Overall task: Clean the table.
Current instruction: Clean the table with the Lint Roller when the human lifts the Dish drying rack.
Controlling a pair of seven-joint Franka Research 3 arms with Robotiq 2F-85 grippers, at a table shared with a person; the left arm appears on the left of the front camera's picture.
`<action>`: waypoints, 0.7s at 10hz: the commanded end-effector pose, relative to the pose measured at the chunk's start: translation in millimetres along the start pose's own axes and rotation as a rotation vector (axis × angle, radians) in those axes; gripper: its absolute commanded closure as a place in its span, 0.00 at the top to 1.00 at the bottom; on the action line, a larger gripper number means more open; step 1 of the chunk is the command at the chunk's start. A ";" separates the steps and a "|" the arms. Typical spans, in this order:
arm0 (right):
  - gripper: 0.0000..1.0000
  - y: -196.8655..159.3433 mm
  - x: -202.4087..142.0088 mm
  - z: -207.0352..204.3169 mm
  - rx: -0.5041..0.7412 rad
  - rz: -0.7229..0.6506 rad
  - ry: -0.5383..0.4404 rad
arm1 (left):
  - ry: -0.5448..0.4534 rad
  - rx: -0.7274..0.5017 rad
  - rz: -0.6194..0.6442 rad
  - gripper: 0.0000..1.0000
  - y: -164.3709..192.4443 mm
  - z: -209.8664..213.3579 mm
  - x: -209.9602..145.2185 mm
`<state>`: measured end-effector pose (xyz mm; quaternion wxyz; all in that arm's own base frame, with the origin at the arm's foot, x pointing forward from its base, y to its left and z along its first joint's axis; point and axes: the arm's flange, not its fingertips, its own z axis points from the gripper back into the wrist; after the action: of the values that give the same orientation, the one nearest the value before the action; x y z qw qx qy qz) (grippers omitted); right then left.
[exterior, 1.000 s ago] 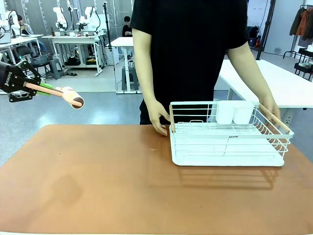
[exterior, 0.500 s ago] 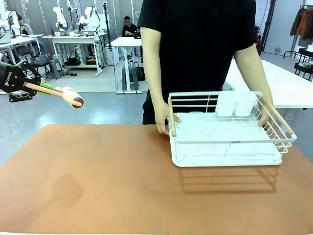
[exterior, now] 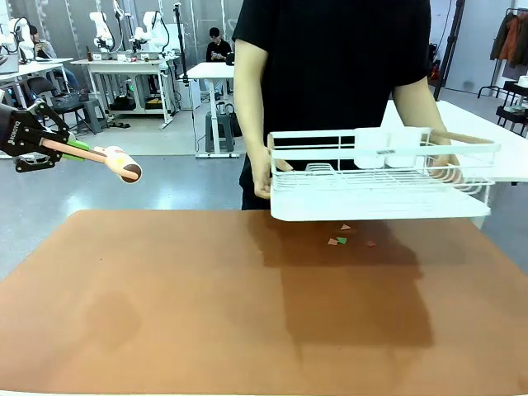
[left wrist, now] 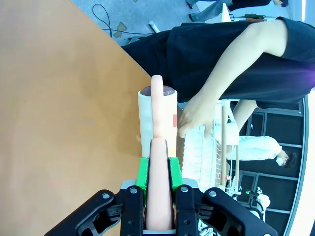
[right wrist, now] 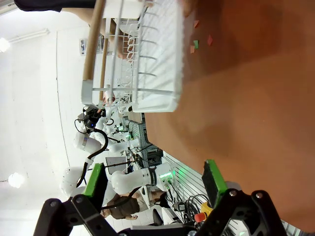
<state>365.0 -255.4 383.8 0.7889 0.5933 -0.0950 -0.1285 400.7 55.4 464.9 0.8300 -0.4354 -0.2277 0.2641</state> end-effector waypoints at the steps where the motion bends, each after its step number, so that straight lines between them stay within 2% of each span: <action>1: 1.00 2.4 -4.4 -0.7 0.006 0.002 0.001 | -0.003 0.000 -0.001 0.01 -0.4 -0.1 0.0; 7: 1.00 2.4 -4.4 -0.7 0.006 0.002 0.001 | -0.003 0.000 -0.001 0.01 -0.4 -0.1 0.0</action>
<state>365.0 -255.4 383.8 0.7889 0.5933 -0.0950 -0.1285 400.7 55.4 464.9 0.8300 -0.4354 -0.2277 0.2641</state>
